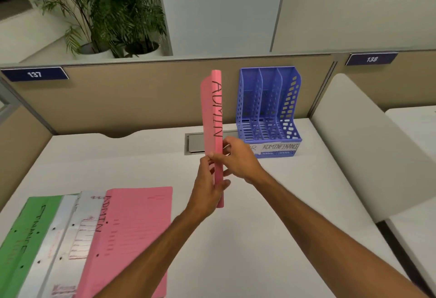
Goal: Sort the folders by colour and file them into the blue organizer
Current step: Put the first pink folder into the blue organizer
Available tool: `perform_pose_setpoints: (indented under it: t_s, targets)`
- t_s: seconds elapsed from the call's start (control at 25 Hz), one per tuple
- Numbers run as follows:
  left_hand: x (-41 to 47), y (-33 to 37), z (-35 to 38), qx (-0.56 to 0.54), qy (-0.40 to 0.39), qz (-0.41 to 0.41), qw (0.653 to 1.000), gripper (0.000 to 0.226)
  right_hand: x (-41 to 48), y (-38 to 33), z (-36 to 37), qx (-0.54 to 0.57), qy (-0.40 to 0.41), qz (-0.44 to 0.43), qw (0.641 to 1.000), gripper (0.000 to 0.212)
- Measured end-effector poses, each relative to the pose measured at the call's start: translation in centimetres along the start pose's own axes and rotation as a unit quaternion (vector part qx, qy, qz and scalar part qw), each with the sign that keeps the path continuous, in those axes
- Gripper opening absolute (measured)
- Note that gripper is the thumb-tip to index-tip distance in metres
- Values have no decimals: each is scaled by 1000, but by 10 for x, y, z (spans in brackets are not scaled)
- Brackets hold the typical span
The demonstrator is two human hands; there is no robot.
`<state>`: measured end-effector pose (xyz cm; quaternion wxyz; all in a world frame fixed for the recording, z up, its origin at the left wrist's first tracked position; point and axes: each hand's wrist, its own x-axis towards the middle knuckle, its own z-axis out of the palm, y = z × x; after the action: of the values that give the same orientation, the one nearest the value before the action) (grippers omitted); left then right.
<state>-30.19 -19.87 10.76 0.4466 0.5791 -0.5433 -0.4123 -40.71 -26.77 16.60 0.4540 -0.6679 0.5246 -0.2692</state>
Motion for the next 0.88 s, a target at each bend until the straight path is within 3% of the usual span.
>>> perform_pose_setpoints:
  t_s: [0.24, 0.36, 0.56, 0.72, 0.88]
  targets:
    - [38, 24, 83, -13, 55, 76, 995, 66, 4, 21, -95, -33, 32, -67, 997, 45]
    - [60, 43, 105, 18, 63, 134, 989, 67, 6, 26, -127, -36, 85, -112, 989, 40]
    - [105, 63, 132, 79, 17, 207, 975, 75, 7, 34, -162, -26, 232, -136, 963, 35]
    - [140, 73, 156, 148, -9, 249, 957, 86, 11, 39, -189, -31, 286, -138, 948, 40]
    - [167, 86, 173, 171, -46, 210, 961, 83, 23, 53, -214, -36, 321, -128, 938, 43]
